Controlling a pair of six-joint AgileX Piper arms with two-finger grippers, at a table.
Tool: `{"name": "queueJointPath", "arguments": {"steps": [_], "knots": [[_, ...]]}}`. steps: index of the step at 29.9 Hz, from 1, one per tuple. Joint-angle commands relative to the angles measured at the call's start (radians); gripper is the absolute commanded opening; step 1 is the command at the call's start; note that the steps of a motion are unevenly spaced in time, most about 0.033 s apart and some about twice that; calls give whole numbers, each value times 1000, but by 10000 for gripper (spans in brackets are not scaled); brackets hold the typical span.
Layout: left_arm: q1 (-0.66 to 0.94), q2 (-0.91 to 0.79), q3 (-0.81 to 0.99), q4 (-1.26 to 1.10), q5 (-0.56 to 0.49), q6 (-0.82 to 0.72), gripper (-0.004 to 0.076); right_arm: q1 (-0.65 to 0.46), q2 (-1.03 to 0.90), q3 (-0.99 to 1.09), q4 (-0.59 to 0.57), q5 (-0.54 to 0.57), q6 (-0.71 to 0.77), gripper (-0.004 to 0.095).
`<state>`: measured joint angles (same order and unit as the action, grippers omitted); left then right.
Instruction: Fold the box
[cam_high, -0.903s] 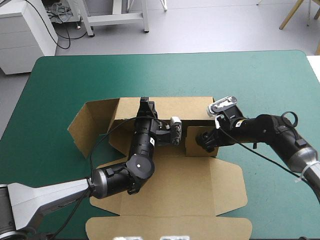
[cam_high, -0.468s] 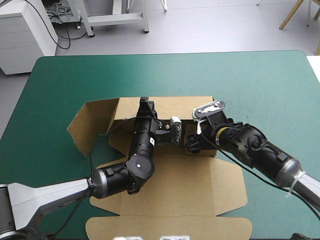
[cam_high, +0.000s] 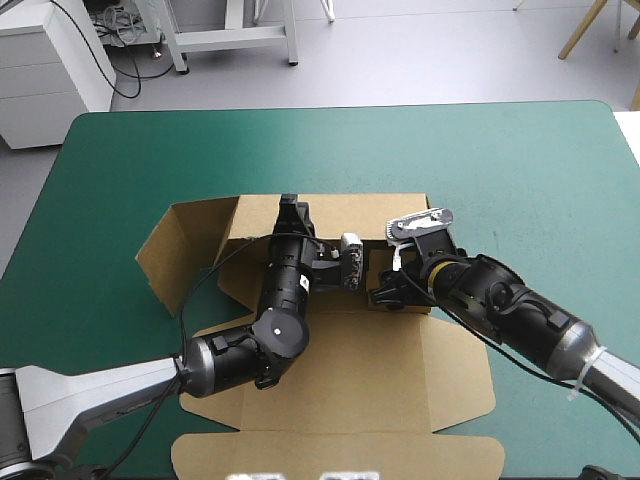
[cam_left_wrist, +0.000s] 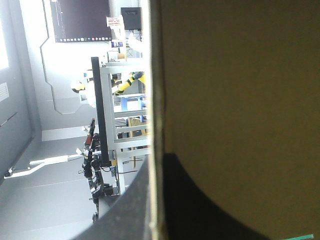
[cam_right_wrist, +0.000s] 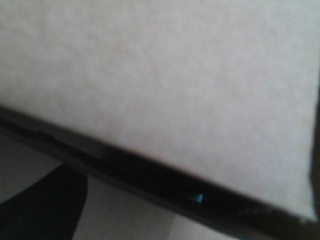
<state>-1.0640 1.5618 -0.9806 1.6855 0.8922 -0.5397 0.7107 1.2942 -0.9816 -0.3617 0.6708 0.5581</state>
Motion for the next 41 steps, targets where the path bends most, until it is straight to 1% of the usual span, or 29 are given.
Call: {"name": "queueJointPath", "arguments": {"steps": [1,2,3,5,6,12,15,17,18,20,22,24,25,29,33,36,38,41], "knots": [[-9,-40,-25,128,47,-9,-10,3,-32,-25,-31,23,10,489],[-9,-40,-25,128,47,-9,-10,3,-32,-25,-31,26,10,374],[-9,-40,-25,128,47,-9,-10,3,-32,-25,-31,26,10,279],[-9,-40,-25,128,47,-9,-10,3,-32,-25,-31,13,10,41],[-9,-40,-25,128,47,-9,-10,3,-32,-25,-31,6,15,-15],[-9,-40,-25,128,47,-9,-8,3,-32,-25,-31,-20,19,-5],[-9,-40,-25,128,47,-9,25,3,-32,-25,-31,-20,19,-4],[-9,-40,-25,128,47,-9,91,3,-32,-25,-28,-20,20,-4],[-9,-40,-25,128,43,-9,139,3,-32,-25,-28,-20,23,-4],[-9,-40,-25,128,35,-9,250,3,-32,-25,-26,-20,28,-4],[-9,-40,-25,130,35,-40,382,3,-32,-25,-23,-20,38,-4],[-9,-40,-25,130,45,-72,467,3,-32,-27,-23,-20,58,-4],[-9,-40,-25,130,56,-72,491,3,-32,-27,-23,-20,69,-4],[-16,-40,-27,130,94,-60,496,-1,-32,-50,-23,-1,72,-4],[-56,-52,-39,130,105,-35,496,-63,-32,-117,-3,31,58,-4],[-92,-74,-74,130,107,-16,496,-149,-30,-173,65,58,-33,-12],[-111,-89,-104,127,107,-7,496,-208,-23,-203,143,101,-122,-18],[-137,-113,-160,85,93,5,496,-282,-2,-235,228,164,-212,-18]]}}
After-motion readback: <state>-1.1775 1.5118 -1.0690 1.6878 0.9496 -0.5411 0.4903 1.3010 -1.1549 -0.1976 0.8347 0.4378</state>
